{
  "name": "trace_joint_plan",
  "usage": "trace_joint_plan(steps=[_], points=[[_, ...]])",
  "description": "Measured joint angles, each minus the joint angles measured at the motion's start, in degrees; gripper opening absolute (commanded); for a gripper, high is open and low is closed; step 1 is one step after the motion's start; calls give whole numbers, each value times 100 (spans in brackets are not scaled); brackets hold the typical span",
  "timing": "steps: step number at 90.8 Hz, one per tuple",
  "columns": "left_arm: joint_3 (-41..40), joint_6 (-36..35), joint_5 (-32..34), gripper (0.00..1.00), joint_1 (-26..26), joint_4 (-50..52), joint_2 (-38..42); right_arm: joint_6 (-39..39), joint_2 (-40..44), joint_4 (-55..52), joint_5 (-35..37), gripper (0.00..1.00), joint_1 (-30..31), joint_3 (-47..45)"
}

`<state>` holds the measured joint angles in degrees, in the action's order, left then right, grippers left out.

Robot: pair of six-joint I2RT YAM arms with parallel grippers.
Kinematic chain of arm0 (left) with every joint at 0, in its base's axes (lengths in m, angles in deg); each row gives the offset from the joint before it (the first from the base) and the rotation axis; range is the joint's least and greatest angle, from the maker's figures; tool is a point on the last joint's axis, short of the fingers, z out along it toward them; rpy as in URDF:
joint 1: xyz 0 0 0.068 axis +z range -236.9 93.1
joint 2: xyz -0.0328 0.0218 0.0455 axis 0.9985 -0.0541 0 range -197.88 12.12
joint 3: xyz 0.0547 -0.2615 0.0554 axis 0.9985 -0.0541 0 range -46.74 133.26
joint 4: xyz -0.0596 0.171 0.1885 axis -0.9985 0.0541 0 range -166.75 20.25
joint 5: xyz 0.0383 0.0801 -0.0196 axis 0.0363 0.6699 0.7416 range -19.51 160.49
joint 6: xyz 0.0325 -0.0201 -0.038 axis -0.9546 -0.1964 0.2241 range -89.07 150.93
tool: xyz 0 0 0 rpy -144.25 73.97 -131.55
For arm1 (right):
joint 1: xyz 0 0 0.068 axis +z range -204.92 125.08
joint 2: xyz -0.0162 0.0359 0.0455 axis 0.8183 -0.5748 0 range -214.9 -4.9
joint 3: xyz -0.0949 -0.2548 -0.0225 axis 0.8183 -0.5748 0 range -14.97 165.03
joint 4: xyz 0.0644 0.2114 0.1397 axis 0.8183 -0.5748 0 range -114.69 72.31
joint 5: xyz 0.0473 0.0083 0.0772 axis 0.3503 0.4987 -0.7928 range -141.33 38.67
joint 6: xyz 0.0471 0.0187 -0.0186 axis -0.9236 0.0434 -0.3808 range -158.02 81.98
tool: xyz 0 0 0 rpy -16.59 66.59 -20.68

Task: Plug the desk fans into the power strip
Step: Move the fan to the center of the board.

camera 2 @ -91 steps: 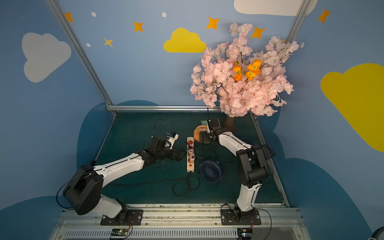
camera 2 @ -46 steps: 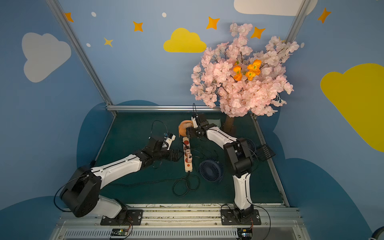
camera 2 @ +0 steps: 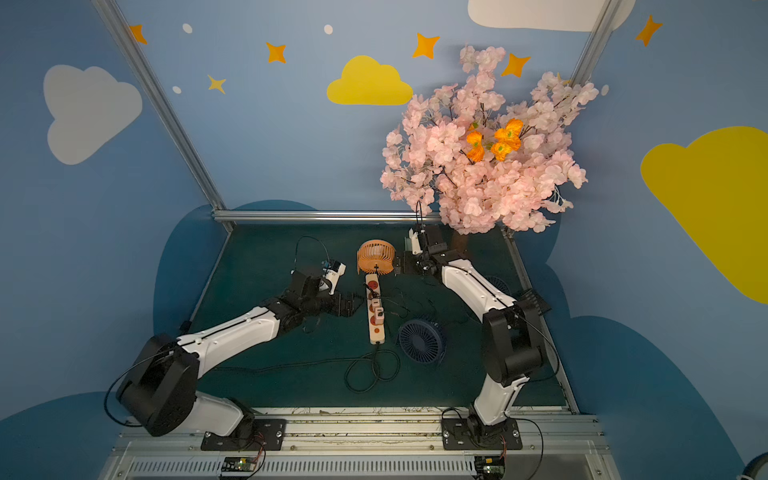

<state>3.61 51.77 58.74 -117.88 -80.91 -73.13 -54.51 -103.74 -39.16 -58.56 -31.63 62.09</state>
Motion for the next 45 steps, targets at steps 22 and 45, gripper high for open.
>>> trace_joint_plan(steps=[22, 45], points=[[120, 15, -396, 95, -138, -352, -229, -85, 949, -1220, 15, 95, 15, -857], [-501, -114, -372, 96, -960, -439, 0, -586, 2916, -2736, -267, 97, -382, -1646]])
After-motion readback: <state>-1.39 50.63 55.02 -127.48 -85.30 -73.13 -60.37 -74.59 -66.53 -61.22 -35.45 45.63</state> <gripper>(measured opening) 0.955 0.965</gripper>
